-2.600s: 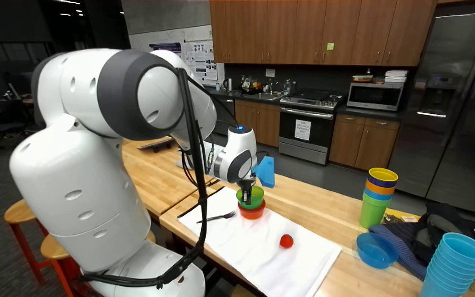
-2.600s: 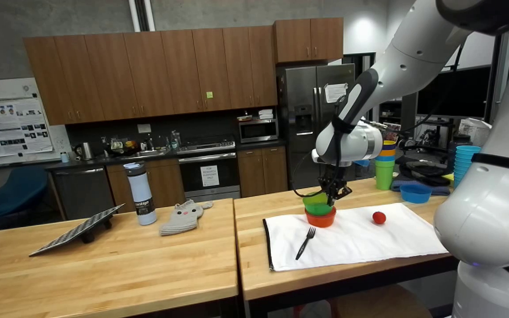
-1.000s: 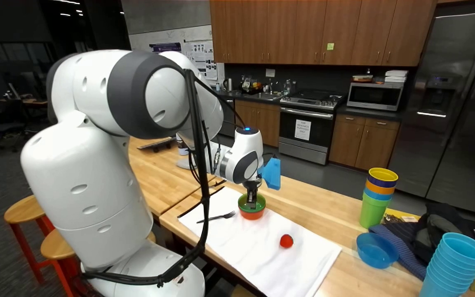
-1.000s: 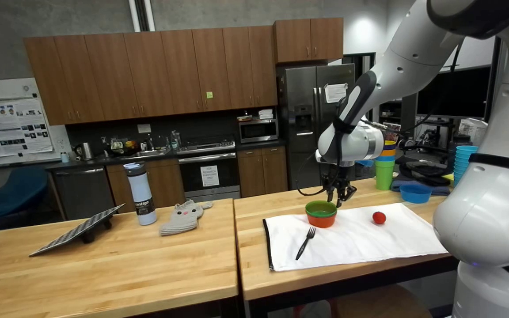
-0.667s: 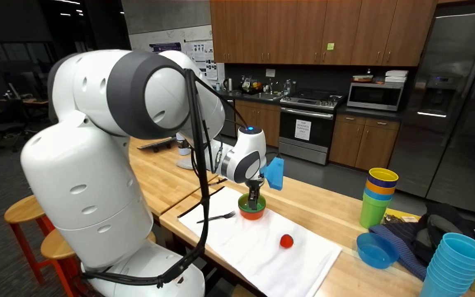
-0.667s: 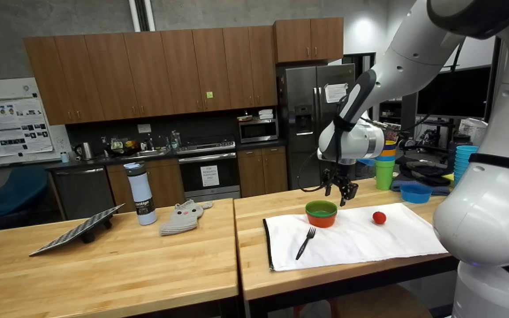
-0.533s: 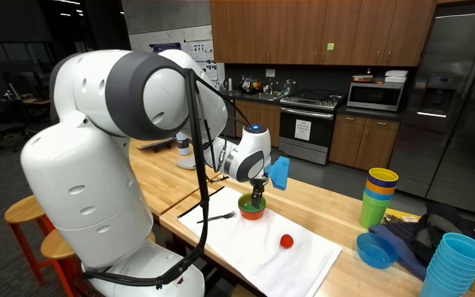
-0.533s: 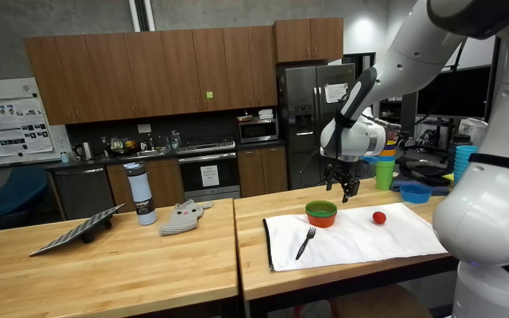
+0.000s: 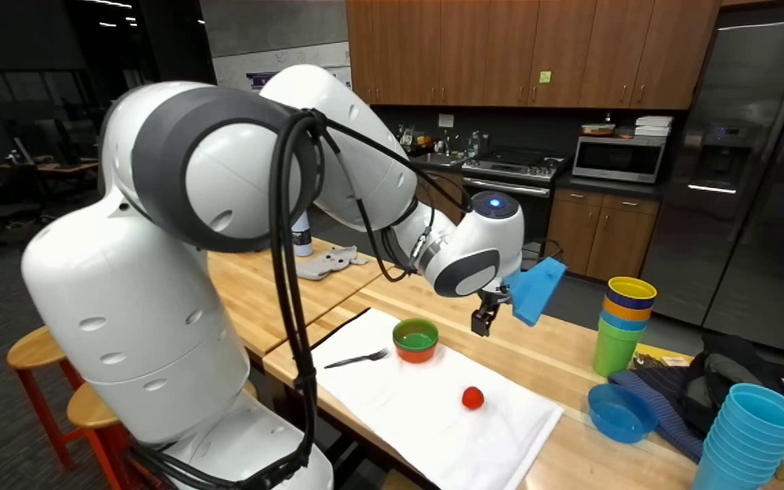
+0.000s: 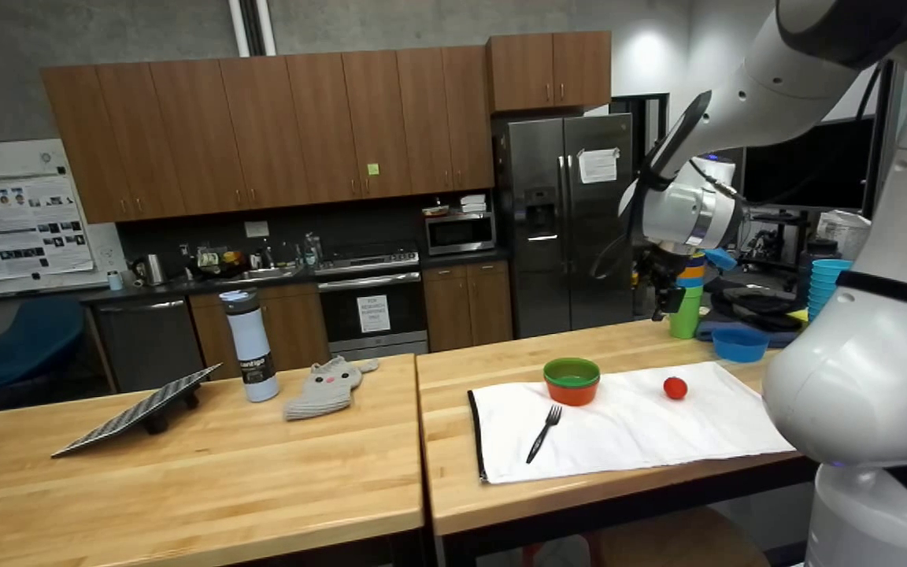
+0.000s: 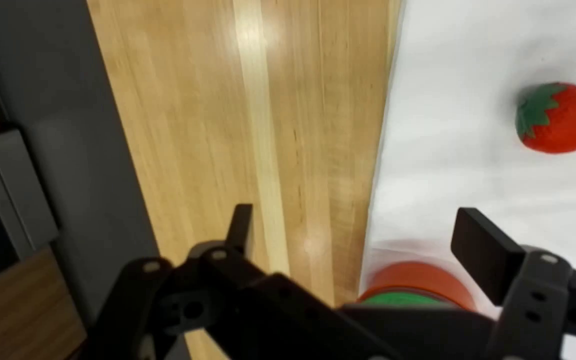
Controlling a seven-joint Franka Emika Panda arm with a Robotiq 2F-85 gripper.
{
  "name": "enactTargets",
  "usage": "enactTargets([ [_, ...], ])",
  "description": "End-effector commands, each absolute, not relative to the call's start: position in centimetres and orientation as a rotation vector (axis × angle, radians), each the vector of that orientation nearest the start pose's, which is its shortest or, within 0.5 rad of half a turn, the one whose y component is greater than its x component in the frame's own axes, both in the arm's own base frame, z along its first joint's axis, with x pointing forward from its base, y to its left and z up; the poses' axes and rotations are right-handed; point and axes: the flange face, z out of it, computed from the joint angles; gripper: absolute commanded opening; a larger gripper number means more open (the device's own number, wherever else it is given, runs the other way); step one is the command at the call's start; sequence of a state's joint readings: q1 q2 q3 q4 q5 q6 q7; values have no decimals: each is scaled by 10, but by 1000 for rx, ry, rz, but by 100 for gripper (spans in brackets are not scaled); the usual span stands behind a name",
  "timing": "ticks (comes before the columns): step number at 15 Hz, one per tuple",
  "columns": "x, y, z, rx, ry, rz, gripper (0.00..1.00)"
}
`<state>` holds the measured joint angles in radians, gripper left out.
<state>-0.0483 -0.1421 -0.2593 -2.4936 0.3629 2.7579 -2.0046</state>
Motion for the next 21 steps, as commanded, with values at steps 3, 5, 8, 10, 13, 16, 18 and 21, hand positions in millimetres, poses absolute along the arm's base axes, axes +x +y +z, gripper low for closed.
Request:
enactTargets([
  [3,447,-238,397,-2871,-1714,-736,100],
  [5,444,-234,393,-2848,-1768,-713,100],
  [8,442,-238,391,-2859,-1752,-703,100],
  [10,444,-234,391,-2849,-1765,-704,100],
  [13,444,-225,387,-2782,-1791,-686,100],
  [16,445,-222,376,-2723,-1748,-632,100],
  [18,445,-224,373,-2709,-1731,-606,100],
  [21,447,-226,368,-2636,-1794,-554,100],
])
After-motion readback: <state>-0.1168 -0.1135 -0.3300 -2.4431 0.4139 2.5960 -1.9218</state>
